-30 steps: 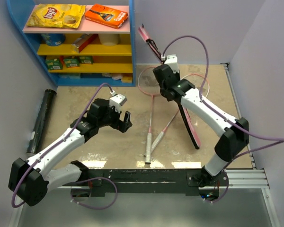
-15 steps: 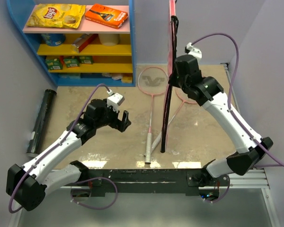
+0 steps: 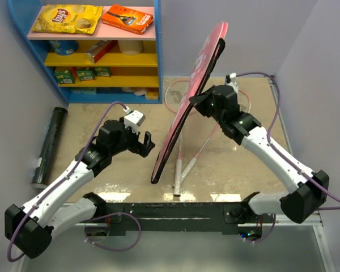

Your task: Pack up the badminton gear

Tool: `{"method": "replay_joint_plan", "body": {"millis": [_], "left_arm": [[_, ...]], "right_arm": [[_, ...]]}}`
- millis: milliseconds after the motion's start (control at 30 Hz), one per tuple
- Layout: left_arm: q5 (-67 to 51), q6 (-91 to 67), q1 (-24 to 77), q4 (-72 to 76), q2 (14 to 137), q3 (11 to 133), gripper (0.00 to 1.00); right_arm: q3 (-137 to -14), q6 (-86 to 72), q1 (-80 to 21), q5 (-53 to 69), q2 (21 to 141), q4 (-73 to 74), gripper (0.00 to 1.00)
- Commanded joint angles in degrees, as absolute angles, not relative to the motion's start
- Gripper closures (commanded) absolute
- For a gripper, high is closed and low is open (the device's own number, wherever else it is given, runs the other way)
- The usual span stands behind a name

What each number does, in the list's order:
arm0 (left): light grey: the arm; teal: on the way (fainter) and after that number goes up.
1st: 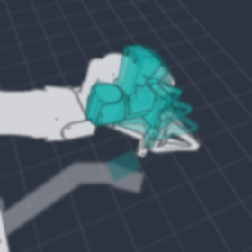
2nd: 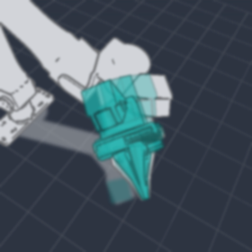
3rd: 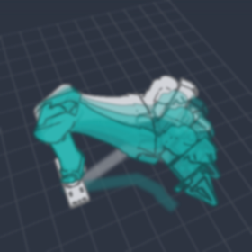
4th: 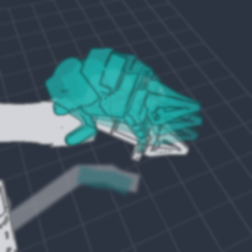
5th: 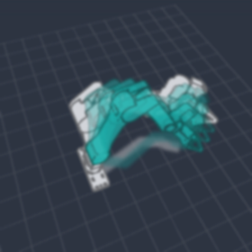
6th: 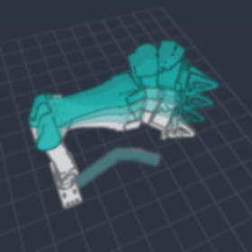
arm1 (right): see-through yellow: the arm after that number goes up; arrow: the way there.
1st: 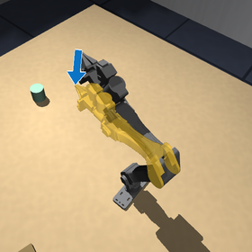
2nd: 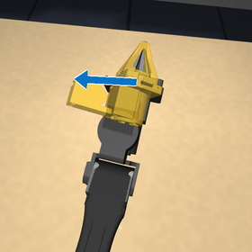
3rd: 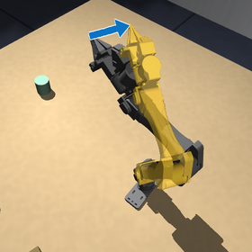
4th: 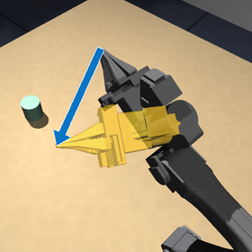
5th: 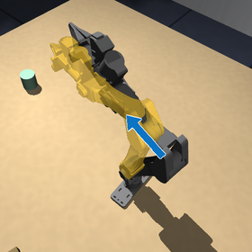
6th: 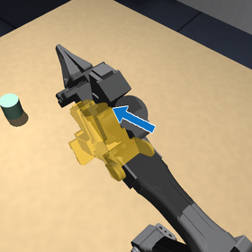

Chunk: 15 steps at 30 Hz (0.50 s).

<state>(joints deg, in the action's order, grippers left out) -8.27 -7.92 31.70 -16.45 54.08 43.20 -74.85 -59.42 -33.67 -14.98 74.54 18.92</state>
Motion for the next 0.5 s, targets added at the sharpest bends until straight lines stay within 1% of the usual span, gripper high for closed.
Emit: {"method": "replay_joint_plan", "body": {"millis": [0, 100, 167, 300, 467], "left_arm": [[-6.2, -7.6, 32.1, -15.5, 52.2, 42.5, 0.00], [-6.2, -7.6, 32.1, -15.4, 52.3, 42.5, 0.00], [-6.2, -7.6, 32.1, -15.3, 53.0, 42.5, 0.00], [-5.8, -7.6, 32.1, -15.2, 55.4, 42.8, 0.00], [-6.7, -8.1, 32.2, -15.5, 58.3, 43.7, 0.00]], "right_arm": [[-67.2, -68.3, -33.4, -10.2, 75.9, 0.3, 1.00], [-62.6, -68.7, -33.4, -8.4, 78.9, -5.8, 1.00], [-61.7, -68.6, -33.3, -7.3, 80.9, -7.4, 1.00], [-60.6, -66.2, -33.4, -4.2, 84.9, -7.2, 1.00], [-55.4, -63.9, -33.2, -3.8, 85.0, -7.2, 1.00]]}}
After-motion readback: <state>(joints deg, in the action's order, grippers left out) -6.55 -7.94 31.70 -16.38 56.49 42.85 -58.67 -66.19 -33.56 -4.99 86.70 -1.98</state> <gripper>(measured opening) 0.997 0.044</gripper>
